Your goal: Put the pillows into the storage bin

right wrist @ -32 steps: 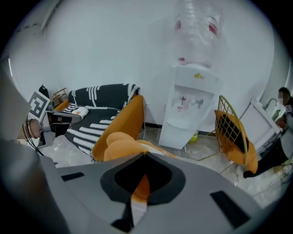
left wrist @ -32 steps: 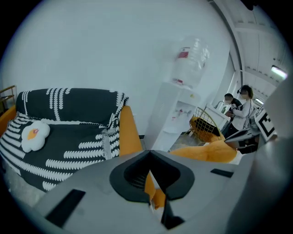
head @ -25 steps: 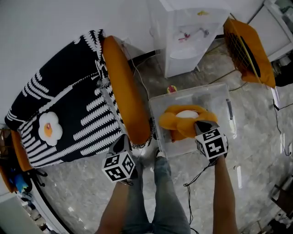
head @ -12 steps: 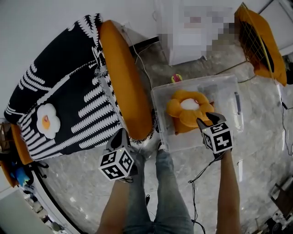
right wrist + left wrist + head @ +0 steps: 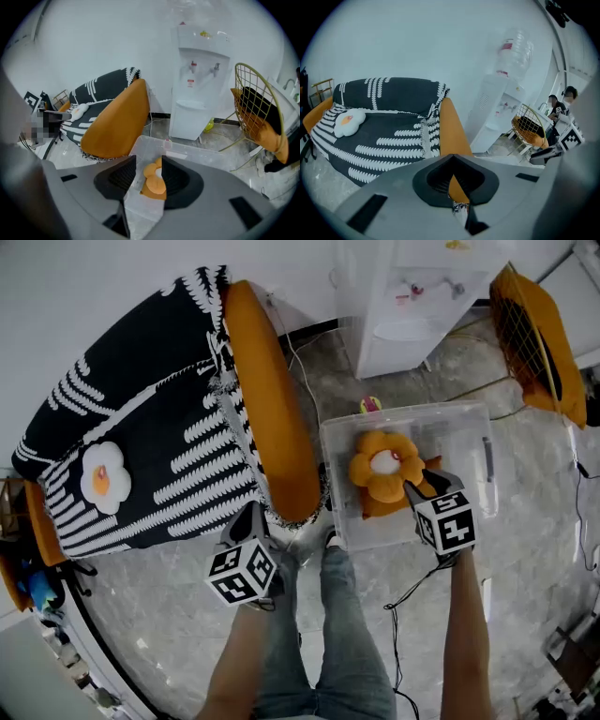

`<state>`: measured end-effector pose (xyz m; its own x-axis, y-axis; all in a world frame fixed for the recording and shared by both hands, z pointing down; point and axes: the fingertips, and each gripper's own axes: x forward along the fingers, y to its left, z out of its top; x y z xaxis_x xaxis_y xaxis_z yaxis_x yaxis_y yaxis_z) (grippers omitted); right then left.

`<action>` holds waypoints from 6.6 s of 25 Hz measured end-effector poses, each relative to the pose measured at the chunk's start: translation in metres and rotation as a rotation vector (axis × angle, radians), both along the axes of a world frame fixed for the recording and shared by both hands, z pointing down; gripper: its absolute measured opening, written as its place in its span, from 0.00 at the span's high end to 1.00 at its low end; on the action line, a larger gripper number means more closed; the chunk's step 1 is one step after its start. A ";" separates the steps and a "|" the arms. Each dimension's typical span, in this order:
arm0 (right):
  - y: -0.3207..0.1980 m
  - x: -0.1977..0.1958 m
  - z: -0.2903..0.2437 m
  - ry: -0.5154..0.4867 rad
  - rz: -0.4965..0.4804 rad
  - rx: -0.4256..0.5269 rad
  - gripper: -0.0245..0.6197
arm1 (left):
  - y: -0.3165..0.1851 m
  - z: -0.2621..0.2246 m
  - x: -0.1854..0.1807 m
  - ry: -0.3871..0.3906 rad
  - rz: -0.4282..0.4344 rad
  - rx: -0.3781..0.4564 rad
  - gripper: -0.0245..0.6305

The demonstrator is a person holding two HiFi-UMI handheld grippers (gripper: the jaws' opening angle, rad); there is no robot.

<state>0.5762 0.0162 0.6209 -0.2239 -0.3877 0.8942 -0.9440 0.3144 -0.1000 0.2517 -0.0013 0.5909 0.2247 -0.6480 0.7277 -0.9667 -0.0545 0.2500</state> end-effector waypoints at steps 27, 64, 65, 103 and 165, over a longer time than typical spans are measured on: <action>-0.072 -0.214 -0.188 -0.095 -0.314 0.219 0.71 | 0.000 -0.167 -0.136 0.012 -0.258 0.198 0.95; -0.088 -0.728 -0.230 -0.163 -0.987 0.225 0.73 | 0.080 -0.216 -0.578 -0.060 -0.843 0.258 0.95; -0.090 -0.744 -0.227 -0.159 -0.999 0.217 0.73 | 0.078 -0.212 -0.591 -0.055 -0.853 0.250 0.95; -0.134 -0.924 0.112 0.102 -1.127 -0.087 0.73 | 0.089 0.121 -0.733 0.147 -0.993 -0.139 0.95; -0.155 -0.805 -0.166 0.155 -1.002 0.186 0.95 | 0.027 -0.099 -0.638 0.157 -0.736 0.081 0.95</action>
